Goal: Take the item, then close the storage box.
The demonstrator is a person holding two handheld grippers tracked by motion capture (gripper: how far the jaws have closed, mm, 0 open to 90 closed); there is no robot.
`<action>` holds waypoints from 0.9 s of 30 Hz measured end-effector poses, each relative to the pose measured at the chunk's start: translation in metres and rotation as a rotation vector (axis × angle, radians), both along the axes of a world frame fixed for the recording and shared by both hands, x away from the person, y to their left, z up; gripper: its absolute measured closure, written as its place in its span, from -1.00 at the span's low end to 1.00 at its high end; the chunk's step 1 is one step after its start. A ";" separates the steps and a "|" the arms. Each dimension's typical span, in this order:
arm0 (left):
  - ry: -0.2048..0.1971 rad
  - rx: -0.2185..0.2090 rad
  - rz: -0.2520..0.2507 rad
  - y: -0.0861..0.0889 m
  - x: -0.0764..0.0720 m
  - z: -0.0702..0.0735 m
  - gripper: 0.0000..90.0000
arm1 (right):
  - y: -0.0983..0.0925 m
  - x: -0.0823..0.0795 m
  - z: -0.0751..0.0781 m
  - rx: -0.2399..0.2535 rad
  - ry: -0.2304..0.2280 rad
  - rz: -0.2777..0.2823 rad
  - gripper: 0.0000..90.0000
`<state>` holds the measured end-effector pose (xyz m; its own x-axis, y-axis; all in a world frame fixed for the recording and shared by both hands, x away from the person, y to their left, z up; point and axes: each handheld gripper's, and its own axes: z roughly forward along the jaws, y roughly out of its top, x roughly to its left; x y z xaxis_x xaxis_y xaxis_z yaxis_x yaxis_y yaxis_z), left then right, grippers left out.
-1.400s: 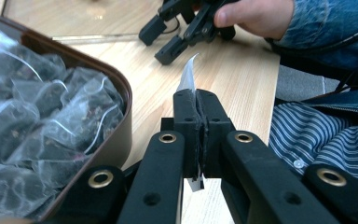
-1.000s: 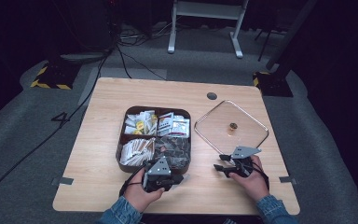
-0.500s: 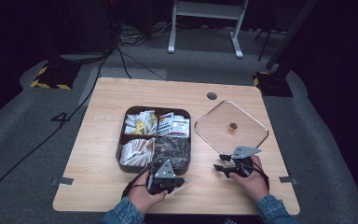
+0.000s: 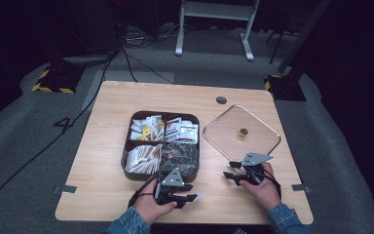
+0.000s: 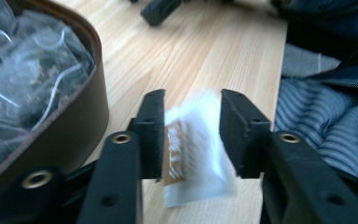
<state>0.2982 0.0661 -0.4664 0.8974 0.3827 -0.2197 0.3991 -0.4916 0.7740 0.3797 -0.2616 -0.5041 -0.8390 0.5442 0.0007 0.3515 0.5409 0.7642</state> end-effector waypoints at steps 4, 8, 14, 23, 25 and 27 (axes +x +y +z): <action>-0.008 -0.057 0.040 0.008 0.001 0.008 0.22 | 0.000 0.000 0.000 0.001 0.001 0.000 0.07; -0.044 -0.082 0.095 0.018 0.003 0.019 0.13 | 0.000 0.000 0.000 0.000 0.000 0.000 0.07; -0.101 -0.110 0.190 0.038 0.007 0.034 0.07 | 0.000 0.000 0.000 0.000 -0.001 0.000 0.07; -0.136 -0.122 0.284 0.058 0.008 0.041 -0.06 | 0.000 0.000 0.000 0.000 0.001 0.001 0.07; -0.153 -0.115 0.311 0.063 0.008 0.043 -0.08 | 0.000 0.000 0.000 0.002 0.003 0.001 0.07; -0.165 -0.098 0.337 0.069 0.007 0.045 -0.10 | 0.000 0.000 0.000 -0.002 0.000 0.001 0.05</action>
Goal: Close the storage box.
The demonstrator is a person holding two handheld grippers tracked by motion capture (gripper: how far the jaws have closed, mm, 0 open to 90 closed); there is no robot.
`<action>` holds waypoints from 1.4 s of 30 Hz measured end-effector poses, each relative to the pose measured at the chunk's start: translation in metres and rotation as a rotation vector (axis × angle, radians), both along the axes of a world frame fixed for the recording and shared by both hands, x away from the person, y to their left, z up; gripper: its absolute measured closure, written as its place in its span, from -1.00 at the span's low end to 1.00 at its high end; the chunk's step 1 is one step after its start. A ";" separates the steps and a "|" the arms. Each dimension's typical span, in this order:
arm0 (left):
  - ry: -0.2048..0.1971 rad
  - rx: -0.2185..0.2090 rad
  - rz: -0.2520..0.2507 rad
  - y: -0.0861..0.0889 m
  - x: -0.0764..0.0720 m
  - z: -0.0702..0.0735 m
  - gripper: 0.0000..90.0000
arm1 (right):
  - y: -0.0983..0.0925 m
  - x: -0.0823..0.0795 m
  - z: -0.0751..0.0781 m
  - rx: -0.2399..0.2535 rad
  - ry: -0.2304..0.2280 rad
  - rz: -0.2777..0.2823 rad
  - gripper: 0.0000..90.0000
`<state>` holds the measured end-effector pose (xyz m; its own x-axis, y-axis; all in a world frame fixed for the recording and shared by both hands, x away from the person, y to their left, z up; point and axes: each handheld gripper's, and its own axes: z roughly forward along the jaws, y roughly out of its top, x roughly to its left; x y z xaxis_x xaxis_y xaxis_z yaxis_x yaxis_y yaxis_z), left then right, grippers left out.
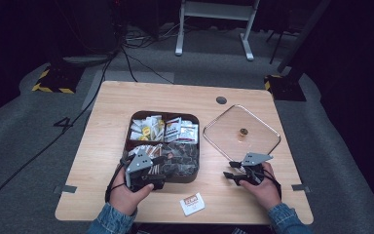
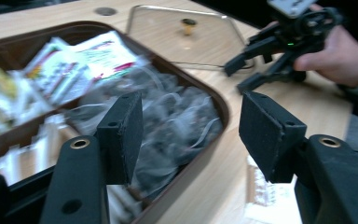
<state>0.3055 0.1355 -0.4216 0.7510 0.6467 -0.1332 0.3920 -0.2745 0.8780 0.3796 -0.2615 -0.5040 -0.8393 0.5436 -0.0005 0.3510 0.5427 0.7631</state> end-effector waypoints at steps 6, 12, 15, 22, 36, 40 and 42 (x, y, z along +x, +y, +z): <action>-0.015 0.011 0.095 0.023 -0.002 0.004 -0.14 | 0.000 0.001 0.000 0.002 0.008 -0.005 -0.02; -0.023 0.033 0.174 0.045 -0.004 0.006 -0.19 | 0.001 0.003 0.004 0.023 0.004 -0.016 -0.01; -0.027 0.035 0.206 0.053 -0.006 0.005 -0.20 | 0.001 0.002 0.011 0.041 -0.009 -0.018 -0.01; -0.032 0.128 0.333 0.075 -0.010 0.002 -0.22 | -0.005 0.014 0.023 0.046 0.003 -0.044 -0.03; 0.071 0.132 0.506 0.122 -0.003 -0.024 -0.29 | -0.022 0.033 0.040 0.083 -0.026 -0.141 -0.04; 0.099 0.156 0.537 0.133 0.004 -0.035 -0.32 | -0.030 0.044 0.047 0.066 -0.031 -0.178 -0.04; 0.111 0.161 0.550 0.138 0.007 -0.040 -0.33 | -0.034 0.051 0.048 0.069 -0.029 -0.196 -0.04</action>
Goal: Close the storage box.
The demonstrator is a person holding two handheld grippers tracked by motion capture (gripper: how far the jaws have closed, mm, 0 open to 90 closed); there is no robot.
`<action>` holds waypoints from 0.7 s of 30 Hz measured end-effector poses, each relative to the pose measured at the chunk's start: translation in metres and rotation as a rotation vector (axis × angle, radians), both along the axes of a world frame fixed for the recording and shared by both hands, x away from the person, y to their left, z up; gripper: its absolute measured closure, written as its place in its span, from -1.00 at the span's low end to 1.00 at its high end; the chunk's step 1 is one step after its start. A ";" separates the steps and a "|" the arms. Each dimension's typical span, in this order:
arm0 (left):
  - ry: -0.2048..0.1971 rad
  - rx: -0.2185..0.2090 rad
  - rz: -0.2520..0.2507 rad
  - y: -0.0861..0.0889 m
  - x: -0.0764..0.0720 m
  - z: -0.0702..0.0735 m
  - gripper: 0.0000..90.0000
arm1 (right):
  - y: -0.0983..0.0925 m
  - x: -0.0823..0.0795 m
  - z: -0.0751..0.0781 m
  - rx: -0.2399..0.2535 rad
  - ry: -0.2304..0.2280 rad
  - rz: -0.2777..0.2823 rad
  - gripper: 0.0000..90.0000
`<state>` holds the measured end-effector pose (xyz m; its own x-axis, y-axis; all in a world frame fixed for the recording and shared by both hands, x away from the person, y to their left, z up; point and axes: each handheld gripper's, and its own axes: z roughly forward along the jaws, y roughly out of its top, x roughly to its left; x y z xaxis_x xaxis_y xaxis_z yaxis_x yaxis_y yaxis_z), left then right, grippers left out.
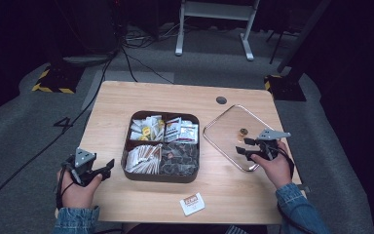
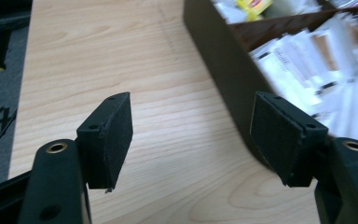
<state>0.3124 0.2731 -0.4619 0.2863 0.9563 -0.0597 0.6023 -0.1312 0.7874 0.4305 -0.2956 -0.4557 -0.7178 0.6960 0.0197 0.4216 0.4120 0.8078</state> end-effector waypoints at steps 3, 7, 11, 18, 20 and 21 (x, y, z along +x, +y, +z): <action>0.020 0.016 0.011 0.003 0.005 -0.009 -0.34 | -0.009 0.011 -0.001 -0.001 0.006 -0.045 -0.04; 0.064 0.023 0.015 0.005 0.010 -0.020 -0.36 | -0.017 0.021 -0.003 -0.019 0.007 -0.089 -0.06; 0.102 0.013 0.016 0.006 0.014 -0.027 -0.41 | -0.022 0.029 -0.007 -0.014 0.016 -0.124 -0.07; 0.149 0.030 0.006 0.003 0.018 -0.037 -0.45 | -0.031 0.043 -0.016 0.015 0.042 -0.185 -0.07; 0.152 0.042 0.004 0.002 0.018 -0.039 -0.46 | -0.031 0.046 -0.017 0.003 0.045 -0.188 -0.07; 0.148 0.045 0.006 0.002 0.018 -0.039 -0.48 | -0.030 0.047 -0.018 0.002 0.046 -0.186 -0.07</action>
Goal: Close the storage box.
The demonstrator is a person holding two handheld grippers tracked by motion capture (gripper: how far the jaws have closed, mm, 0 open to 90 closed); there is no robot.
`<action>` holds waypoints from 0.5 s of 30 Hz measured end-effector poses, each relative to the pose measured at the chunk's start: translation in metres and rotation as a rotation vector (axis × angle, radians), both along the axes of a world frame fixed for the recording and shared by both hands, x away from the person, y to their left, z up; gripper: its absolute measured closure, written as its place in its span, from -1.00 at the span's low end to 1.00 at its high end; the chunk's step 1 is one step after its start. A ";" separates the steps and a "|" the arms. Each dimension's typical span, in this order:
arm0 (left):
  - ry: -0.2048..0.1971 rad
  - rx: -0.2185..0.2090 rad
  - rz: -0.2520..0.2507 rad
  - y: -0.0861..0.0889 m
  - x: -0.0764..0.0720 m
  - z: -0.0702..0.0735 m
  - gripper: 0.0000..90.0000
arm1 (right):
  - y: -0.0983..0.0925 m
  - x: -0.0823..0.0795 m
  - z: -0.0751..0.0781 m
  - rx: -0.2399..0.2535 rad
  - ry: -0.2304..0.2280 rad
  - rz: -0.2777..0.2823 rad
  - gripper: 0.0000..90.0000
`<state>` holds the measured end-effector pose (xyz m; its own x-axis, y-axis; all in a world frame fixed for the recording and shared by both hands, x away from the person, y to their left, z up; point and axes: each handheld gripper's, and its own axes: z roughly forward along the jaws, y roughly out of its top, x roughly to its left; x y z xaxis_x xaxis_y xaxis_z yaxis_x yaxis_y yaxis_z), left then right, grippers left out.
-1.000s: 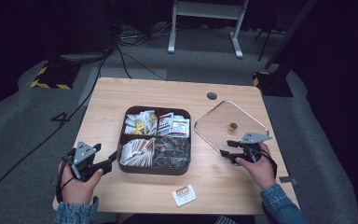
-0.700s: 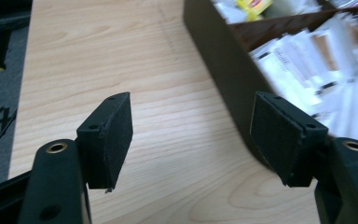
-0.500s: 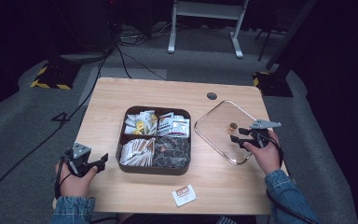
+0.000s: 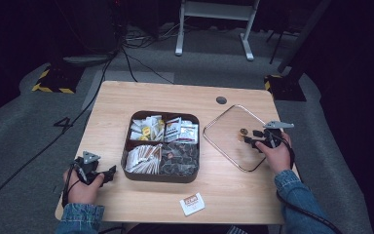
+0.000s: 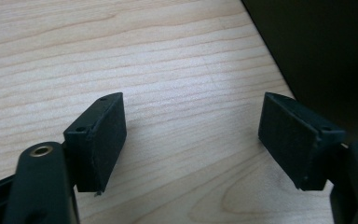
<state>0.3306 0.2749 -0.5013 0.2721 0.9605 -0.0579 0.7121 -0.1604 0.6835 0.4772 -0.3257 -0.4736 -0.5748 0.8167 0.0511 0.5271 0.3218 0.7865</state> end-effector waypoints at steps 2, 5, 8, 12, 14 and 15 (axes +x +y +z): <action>-0.001 0.000 0.001 0.000 0.000 0.000 -0.48 | 0.001 0.002 -0.001 -0.007 0.007 -0.002 -0.07; -0.014 0.011 -0.003 -0.001 0.000 -0.002 -0.50 | 0.003 0.007 -0.003 -0.020 0.014 -0.004 -0.08; -0.023 0.027 -0.011 -0.002 0.000 -0.003 -0.55 | 0.007 0.012 -0.007 -0.019 0.027 -0.009 -0.06; -0.023 0.022 -0.014 -0.001 0.001 -0.004 -0.56 | 0.010 0.018 -0.012 0.002 0.051 -0.018 0.01; -0.023 0.022 -0.015 -0.001 0.001 -0.004 -0.56 | 0.011 0.022 -0.013 -0.009 0.056 -0.023 0.05; -0.023 0.023 -0.015 -0.001 0.001 -0.004 -0.56 | 0.013 0.023 -0.014 -0.016 0.056 -0.023 0.08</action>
<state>0.3318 0.2735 -0.5050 0.2877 0.9573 -0.0295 0.6933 -0.1870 0.6959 0.5005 -0.3131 -0.4876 -0.5522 0.8308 0.0699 0.5780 0.3210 0.7503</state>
